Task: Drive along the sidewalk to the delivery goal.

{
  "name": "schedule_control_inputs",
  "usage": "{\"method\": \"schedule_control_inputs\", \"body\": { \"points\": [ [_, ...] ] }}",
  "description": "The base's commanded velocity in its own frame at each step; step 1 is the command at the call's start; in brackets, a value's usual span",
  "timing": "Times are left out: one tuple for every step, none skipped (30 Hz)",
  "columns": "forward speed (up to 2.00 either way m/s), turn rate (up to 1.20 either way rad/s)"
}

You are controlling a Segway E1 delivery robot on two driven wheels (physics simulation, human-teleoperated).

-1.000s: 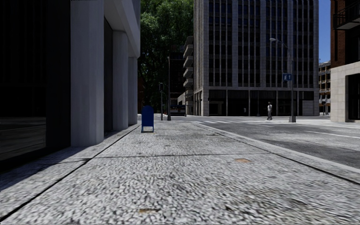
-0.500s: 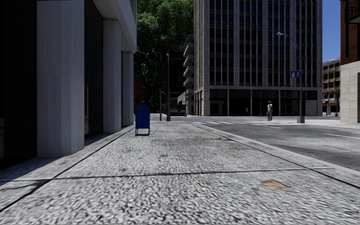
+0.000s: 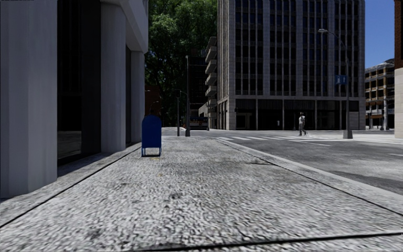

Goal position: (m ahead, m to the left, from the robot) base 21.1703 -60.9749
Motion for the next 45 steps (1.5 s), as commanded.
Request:
{"method": "schedule_control_inputs", "body": {
  "points": [
    [2.0, 0.0],
    [2.0, 0.0],
    [2.0, 0.0],
    [2.0, 0.0],
    [2.0, 0.0],
    [2.0, 0.0],
    [2.0, 0.0],
    [2.0, 0.0],
    [2.0, 0.0],
    [2.0, 0.0],
    [2.0, 0.0],
    [2.0, 0.0],
    [2.0, 0.0],
    [2.0, 0.0],
    [2.0, 0.0],
    [2.0, 0.0],
    [2.0, 0.0],
    [2.0, 0.0],
    [2.0, 0.0],
    [2.0, 0.0],
    [2.0, 0.0],
    [2.0, 0.0],
    [2.0, 0.0],
    [2.0, 0.0],
    [2.0, 0.0],
    [2.0, 0.0],
    [2.0, 0.0],
    [2.0, 0.0],
    [2.0, 0.0],
    [2.0, 0.0],
    [2.0, 0.0],
    [2.0, 0.0],
    [2.0, 0.0],
    [2.0, 0.0],
    [2.0, 0.0],
    [2.0, 0.0],
    [2.0, 0.0],
    [2.0, 0.0],
    [2.0, 0.0],
    [2.0, 0.0],
    [2.0, 0.0],
    [2.0, 0.0],
    [2.0, 0.0],
    [2.0, 0.0],
    [2.0, 0.0]
  ]
}}
